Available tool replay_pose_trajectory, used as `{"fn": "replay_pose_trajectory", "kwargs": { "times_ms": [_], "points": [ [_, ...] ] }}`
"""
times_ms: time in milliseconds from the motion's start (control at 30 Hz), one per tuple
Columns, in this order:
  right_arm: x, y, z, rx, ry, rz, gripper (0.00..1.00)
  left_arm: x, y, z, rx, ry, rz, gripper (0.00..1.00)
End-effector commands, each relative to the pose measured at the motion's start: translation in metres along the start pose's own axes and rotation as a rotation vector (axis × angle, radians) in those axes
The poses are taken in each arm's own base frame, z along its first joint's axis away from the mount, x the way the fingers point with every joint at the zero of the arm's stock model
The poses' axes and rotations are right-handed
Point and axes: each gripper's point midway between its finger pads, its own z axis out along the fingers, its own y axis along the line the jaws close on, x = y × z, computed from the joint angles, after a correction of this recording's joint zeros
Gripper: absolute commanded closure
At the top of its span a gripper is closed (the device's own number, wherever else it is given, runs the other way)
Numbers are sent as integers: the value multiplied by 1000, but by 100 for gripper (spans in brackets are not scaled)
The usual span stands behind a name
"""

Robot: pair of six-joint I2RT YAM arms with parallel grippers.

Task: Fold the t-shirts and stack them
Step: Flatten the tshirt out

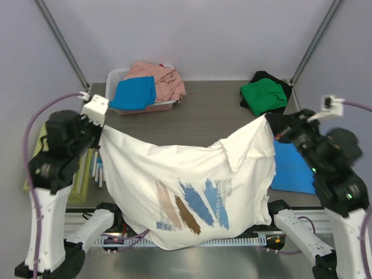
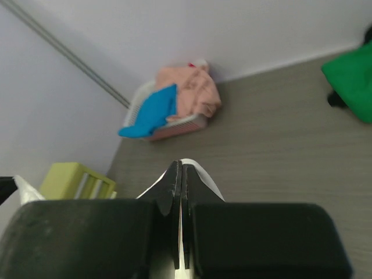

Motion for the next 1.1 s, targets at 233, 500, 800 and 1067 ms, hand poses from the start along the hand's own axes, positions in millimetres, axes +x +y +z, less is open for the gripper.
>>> {"fn": "replay_pose_trajectory", "kwargs": {
  "times_ms": [233,500,800,1067],
  "points": [
    [90,-137,187,375,135,-100,99,106,-30,254,123,380,46,100],
    [126,-225,264,446,192,46,99,135,-15,351,117,517,28,100],
    [160,-253,300,425,293,110,99,134,-10,366,115,496,-2,100],
    [166,-272,327,429,299,110,99,135,-5,376,82,486,0,100]
  ]
}}
